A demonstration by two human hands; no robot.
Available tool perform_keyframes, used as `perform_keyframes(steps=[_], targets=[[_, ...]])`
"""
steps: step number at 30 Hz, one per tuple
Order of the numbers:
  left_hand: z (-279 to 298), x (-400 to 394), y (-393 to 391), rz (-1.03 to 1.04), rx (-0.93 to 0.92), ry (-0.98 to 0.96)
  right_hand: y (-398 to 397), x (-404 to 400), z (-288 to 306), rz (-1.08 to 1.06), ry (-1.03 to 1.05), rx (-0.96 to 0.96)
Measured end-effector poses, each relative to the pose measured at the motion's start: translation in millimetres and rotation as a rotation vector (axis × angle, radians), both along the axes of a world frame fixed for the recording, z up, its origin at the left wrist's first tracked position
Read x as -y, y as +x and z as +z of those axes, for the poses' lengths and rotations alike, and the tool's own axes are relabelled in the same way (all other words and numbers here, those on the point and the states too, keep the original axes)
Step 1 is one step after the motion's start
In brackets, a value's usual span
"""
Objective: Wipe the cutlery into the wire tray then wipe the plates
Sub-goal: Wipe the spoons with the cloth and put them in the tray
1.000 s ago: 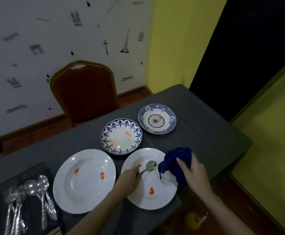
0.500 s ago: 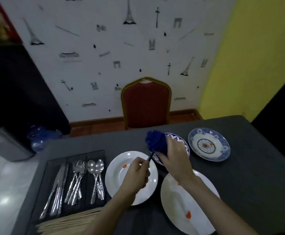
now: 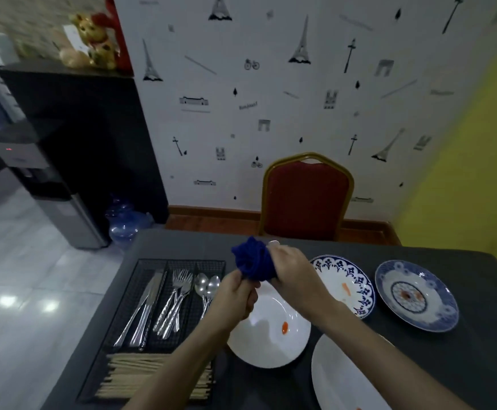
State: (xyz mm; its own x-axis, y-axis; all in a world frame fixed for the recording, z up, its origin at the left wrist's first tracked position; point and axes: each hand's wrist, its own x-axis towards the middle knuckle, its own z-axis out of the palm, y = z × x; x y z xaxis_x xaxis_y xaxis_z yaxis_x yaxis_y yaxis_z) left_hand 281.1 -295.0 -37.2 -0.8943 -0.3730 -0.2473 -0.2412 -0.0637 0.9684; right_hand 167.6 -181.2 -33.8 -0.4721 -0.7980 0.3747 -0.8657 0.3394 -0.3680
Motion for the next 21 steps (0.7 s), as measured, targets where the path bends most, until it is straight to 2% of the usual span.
perform_keyframes(steps=[4,8,12,16,18,21], targets=[[3.3,-0.4,1.2,-0.012,-0.002,-0.041,-22.3,-2.9,7.0,-0.117,-0.013,0.011],[9.4,3.7,-3.5,-0.01,-0.013,-0.024,-2.2,-6.8,3.2,0.017,0.029,-0.001],[7.9,-1.0,-0.2,-0.05,-0.022,-0.039,-17.0,-15.2,4.6,-0.129,-0.013,-0.019],[7.8,-3.5,-2.9,-0.072,-0.041,0.0,-2.5,-18.7,5.3,-0.016,0.023,-0.076],[5.9,-5.6,-1.1,-0.106,-0.037,-0.021,-18.6,-26.6,3.9,-0.079,0.066,-0.184],[5.2,-11.7,-5.1,-0.123,-0.046,-0.036,-32.9,-35.2,5.1,-0.214,0.028,-0.135]])
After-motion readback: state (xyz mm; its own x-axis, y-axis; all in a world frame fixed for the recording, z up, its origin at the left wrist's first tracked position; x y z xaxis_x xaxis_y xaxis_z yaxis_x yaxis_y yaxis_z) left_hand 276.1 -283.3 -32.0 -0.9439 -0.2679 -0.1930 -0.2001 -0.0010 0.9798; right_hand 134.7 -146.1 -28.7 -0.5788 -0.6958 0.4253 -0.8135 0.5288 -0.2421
